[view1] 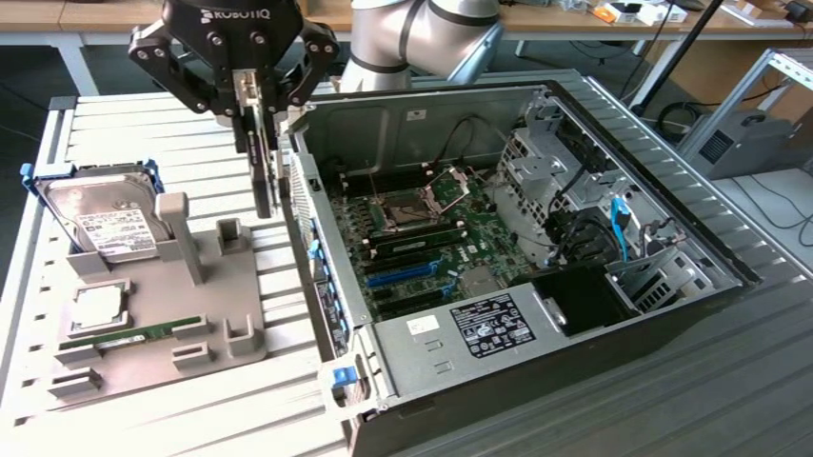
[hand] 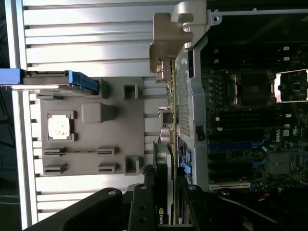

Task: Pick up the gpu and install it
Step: 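Pick up the gpu and move the gpu toward the slot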

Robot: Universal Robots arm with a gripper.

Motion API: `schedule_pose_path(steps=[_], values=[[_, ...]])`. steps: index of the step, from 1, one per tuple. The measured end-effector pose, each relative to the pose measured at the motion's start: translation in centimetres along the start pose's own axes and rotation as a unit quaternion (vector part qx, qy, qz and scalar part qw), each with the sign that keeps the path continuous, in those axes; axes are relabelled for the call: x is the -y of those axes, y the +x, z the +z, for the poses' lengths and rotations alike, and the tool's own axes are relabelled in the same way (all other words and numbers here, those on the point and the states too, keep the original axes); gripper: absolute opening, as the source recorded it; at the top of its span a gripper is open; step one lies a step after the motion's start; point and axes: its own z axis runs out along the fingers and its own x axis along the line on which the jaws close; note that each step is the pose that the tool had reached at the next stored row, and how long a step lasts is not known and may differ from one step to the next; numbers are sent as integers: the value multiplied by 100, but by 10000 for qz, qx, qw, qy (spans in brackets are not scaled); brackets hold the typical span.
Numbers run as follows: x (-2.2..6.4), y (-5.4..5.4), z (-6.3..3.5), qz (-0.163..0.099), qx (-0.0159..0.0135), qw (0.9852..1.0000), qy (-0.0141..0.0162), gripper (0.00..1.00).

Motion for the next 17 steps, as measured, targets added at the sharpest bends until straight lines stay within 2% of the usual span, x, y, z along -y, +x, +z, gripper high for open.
schedule_pose_path(steps=[10,17], values=[[-11,-236,5,0,0,10000,-1,27],[-22,-474,11,0,0,10000,0,27]])
